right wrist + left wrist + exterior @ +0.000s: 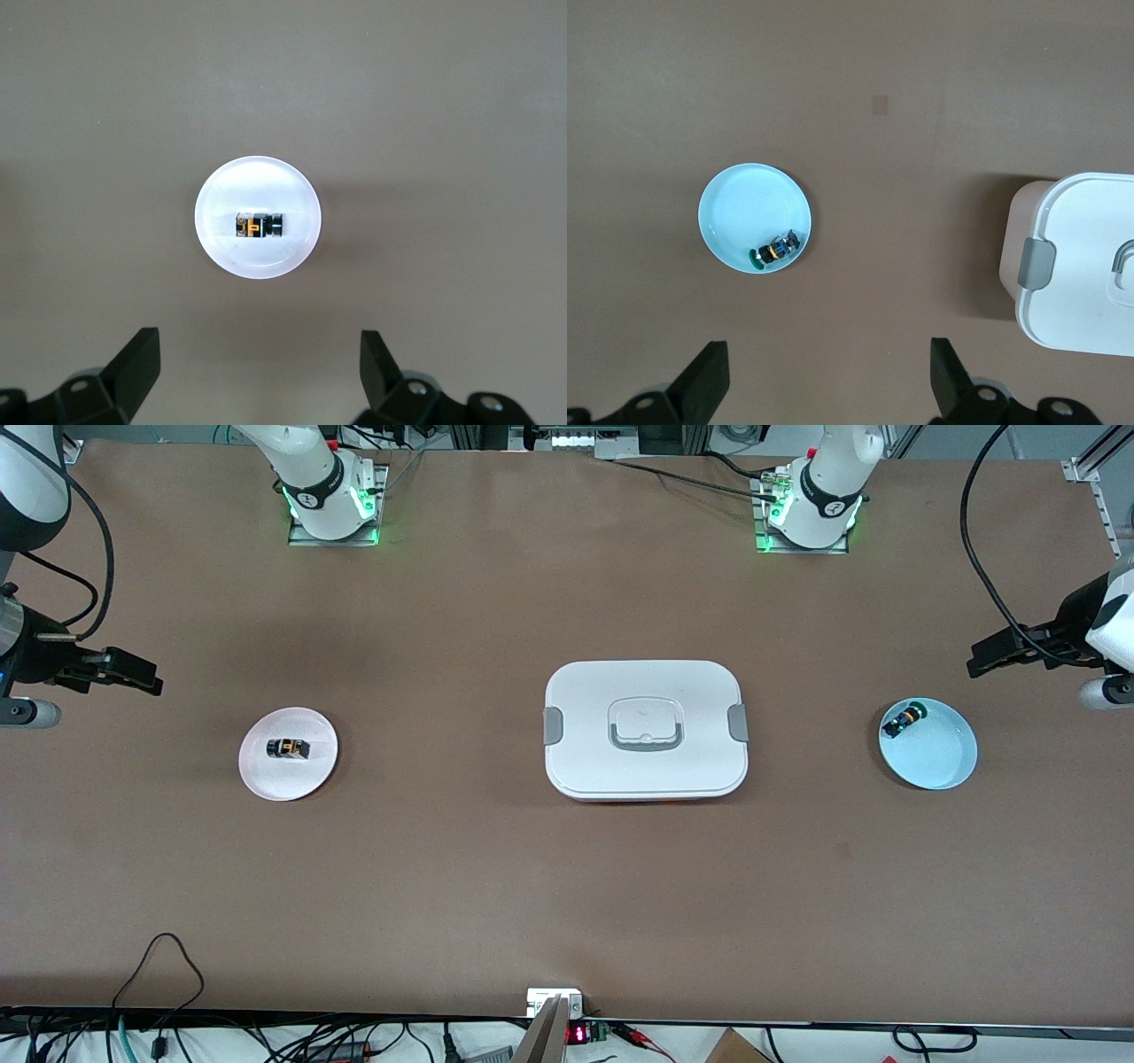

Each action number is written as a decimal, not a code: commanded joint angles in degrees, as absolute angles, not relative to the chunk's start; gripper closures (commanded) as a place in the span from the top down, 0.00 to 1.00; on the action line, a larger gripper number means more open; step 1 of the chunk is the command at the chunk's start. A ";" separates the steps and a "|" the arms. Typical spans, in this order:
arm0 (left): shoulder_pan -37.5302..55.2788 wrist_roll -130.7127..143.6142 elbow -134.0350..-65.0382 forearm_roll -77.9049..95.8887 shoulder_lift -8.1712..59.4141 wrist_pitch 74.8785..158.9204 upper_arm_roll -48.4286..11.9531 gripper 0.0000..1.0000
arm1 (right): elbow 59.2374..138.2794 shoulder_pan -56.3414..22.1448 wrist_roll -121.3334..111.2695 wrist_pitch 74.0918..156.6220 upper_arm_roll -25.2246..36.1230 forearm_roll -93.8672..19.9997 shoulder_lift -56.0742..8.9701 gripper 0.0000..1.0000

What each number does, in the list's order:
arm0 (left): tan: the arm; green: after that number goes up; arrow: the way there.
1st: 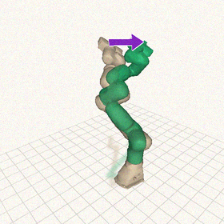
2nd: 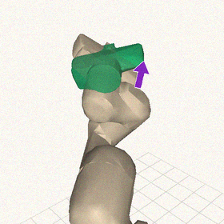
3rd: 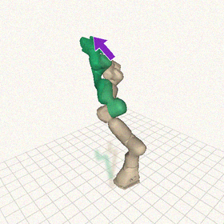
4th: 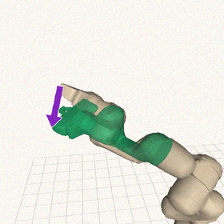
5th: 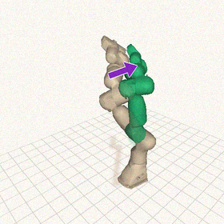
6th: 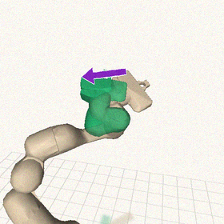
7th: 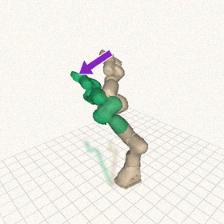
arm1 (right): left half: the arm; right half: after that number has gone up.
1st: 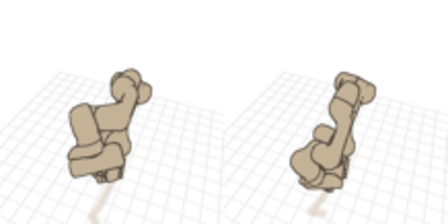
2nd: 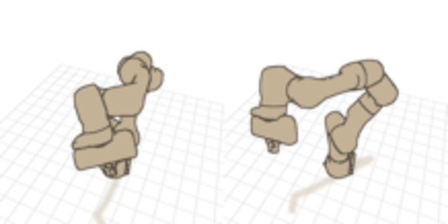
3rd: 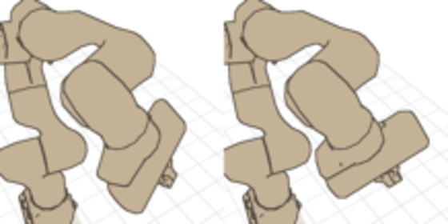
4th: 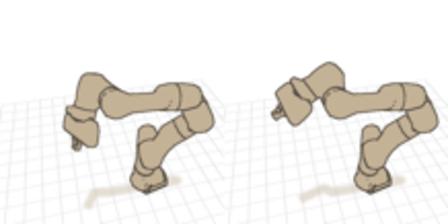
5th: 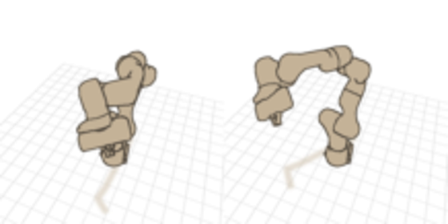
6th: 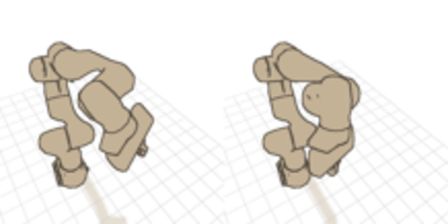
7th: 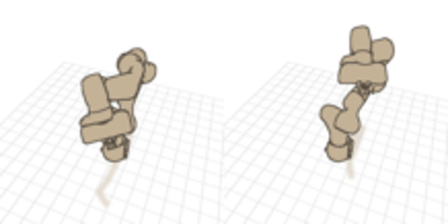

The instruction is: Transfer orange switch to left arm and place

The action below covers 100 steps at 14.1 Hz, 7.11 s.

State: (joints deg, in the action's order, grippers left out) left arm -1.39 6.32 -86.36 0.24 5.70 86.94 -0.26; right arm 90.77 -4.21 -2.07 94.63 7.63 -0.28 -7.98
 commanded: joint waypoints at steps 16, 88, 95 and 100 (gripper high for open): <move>-1.49 6.15 -84.46 -0.53 6.42 86.04 -0.44 1.00 | 91.32 -5.53 -2.29 97.64 7.03 -1.41 -15.81 1.00; -3.78 4.40 -86.39 20.09 7.20 85.43 1.75 1.00 | 93.08 -8.88 -54.39 109.95 -2.19 -35.91 -10.02 0.19; -4.48 0.45 -96.57 51.28 9.14 84.38 2.81 1.00 | 91.76 -13.79 -68.35 117.32 -5.98 -55.16 -10.98 0.17; -2.73 -1.67 -107.83 78.71 10.72 85.77 1.94 1.00 | 90.19 -19.77 -80.39 122.34 -6.33 -73.43 -16.68 0.17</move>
